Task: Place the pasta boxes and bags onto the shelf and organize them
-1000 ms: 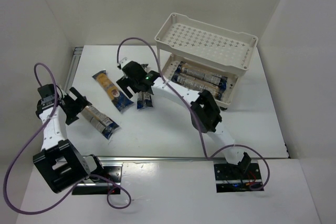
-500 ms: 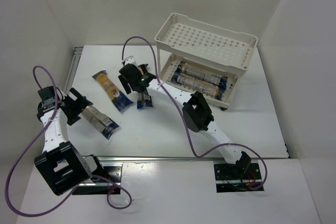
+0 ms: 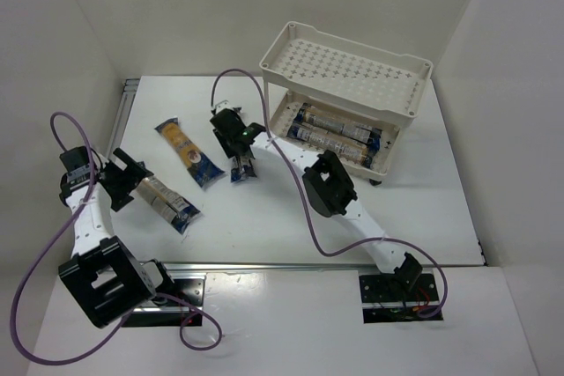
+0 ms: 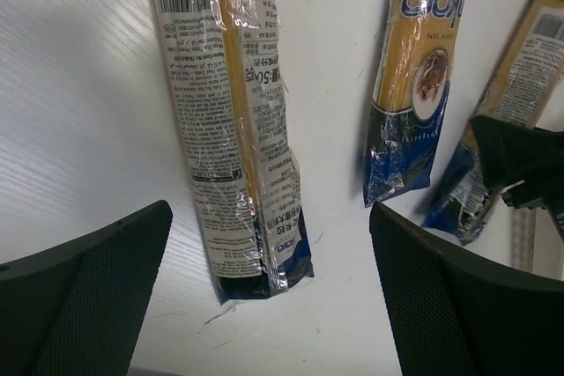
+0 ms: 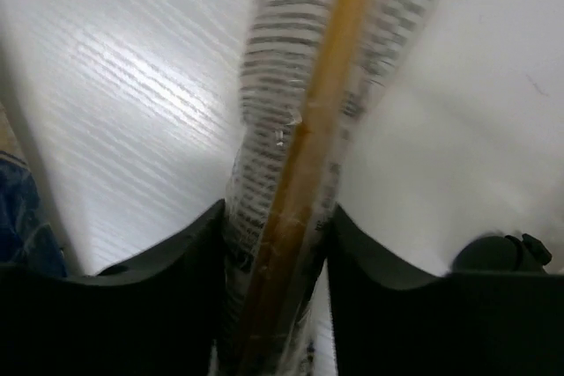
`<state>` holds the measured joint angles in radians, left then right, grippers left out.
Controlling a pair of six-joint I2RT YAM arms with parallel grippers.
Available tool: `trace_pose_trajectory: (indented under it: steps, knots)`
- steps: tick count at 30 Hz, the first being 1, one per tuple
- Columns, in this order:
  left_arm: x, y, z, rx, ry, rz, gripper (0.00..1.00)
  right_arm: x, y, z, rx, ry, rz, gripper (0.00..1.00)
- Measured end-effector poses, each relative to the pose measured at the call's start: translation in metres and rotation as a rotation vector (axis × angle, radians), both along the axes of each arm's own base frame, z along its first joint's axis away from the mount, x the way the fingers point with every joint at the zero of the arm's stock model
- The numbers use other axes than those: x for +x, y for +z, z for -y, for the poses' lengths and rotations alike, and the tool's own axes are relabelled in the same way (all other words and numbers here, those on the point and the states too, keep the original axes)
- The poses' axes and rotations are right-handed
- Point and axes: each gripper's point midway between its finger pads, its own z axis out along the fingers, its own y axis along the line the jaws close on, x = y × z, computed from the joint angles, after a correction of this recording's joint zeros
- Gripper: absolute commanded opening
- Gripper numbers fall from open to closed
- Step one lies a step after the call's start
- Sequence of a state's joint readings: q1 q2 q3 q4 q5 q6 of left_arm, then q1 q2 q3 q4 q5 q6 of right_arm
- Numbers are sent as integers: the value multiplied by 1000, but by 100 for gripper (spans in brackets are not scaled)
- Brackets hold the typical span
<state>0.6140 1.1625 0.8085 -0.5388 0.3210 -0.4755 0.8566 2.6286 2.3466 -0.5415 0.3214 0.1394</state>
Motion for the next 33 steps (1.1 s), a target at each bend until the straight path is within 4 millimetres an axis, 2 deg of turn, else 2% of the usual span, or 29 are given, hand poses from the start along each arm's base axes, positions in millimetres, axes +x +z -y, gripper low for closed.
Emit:
trace_pose_trajectory:
  steps: [1,4,7,9,10,11,12,15,17,19,25,28,30,33]
  knots:
    - [0,0,0,0,0,0,100,0,1,-1,-5,11,5,20]
    - [0,-1,0,0,0,0,100,-1,7,-4,-19,52,29,0]
    - [1,-1,0,-1,-2,4,100,-9,4,-4,-49,92,43,0]
    - [1,0,1,0,-3,9,100,-22,2,3,-70,122,28,0]
    - [1,1,1,2,-4,14,100,-32,3,10,-78,147,19,5]
    - [2,2,1,5,-5,19,100,-44,3,18,-93,174,-2,32]
    - [2,3,1,7,-5,24,100,-60,1,29,-113,208,-31,46]
    - [2,5,1,12,-9,40,100,-108,-4,59,-161,321,-133,67]
    - [2,6,2,14,-10,46,100,-128,-7,67,-176,374,-179,71]
    - [3,6,1,16,-10,48,100,-136,-8,61,-169,405,-193,73]
    - [3,10,2,25,-11,63,100,-125,-8,36,-160,413,-162,69]
    - [3,11,2,28,-12,68,100,-127,-10,38,-170,409,-149,69]
    - [3,12,2,29,-13,70,100,-132,-12,42,-184,406,-136,75]
    - [3,13,4,32,-18,76,100,-147,-12,55,-200,406,-139,72]
